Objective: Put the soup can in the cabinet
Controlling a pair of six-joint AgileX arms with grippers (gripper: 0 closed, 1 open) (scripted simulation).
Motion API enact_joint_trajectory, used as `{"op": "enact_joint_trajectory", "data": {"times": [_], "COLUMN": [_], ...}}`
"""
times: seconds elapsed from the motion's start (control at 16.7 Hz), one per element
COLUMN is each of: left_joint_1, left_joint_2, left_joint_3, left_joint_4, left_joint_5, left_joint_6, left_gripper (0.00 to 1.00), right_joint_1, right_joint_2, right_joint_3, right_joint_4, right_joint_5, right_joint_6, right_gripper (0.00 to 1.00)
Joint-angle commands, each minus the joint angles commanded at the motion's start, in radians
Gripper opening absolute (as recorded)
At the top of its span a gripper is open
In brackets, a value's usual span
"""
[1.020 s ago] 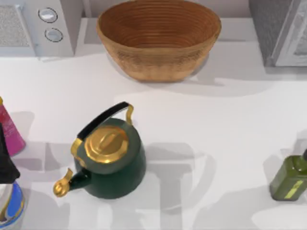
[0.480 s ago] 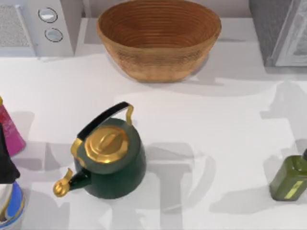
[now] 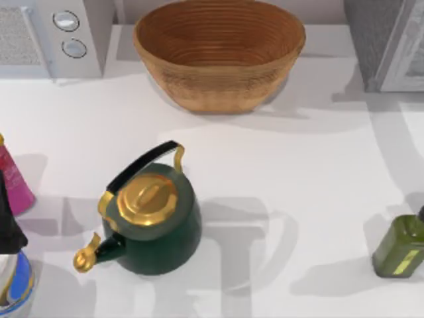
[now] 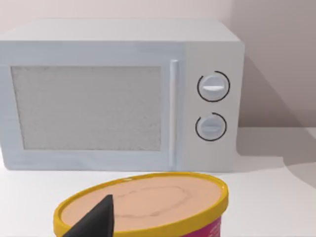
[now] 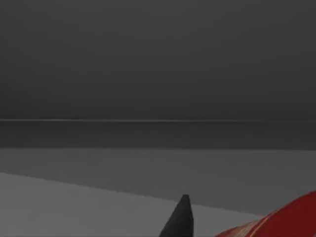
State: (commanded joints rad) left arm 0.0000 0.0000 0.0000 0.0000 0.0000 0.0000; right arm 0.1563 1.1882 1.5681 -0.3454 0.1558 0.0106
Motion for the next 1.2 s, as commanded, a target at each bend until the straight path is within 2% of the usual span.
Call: {"op": "enact_joint_trajectory", "data": {"times": [0.24,0.78,0.96,1.2], "left_joint_1": [0.000,0.000,0.000,0.000], "left_joint_2": [0.000,0.000,0.000,0.000], "left_joint_3": [0.000,0.000,0.000,0.000], "left_joint_4": [0.000,0.000,0.000,0.000], "left_joint_5": [0.000,0.000,0.000,0.000], "left_joint_6": [0.000,0.000,0.000,0.000], "left_gripper": [1.00,1.00,1.00,1.00], "right_joint_1": [0.026,0.022,0.011,-0.011], "right_joint_2": [0.127,0.174,0.289,0.507], "right_joint_3": [0.159,0.208,0.340,0.652], "right_joint_4": [-0.071,-0.089,-0.128,-0.202], "right_joint_5": [0.035,0.035,0.026,0.007], "right_joint_6": [0.008,0.011,0.010,0.010], "right_gripper": [0.00,0.00,0.00,0.00]}}
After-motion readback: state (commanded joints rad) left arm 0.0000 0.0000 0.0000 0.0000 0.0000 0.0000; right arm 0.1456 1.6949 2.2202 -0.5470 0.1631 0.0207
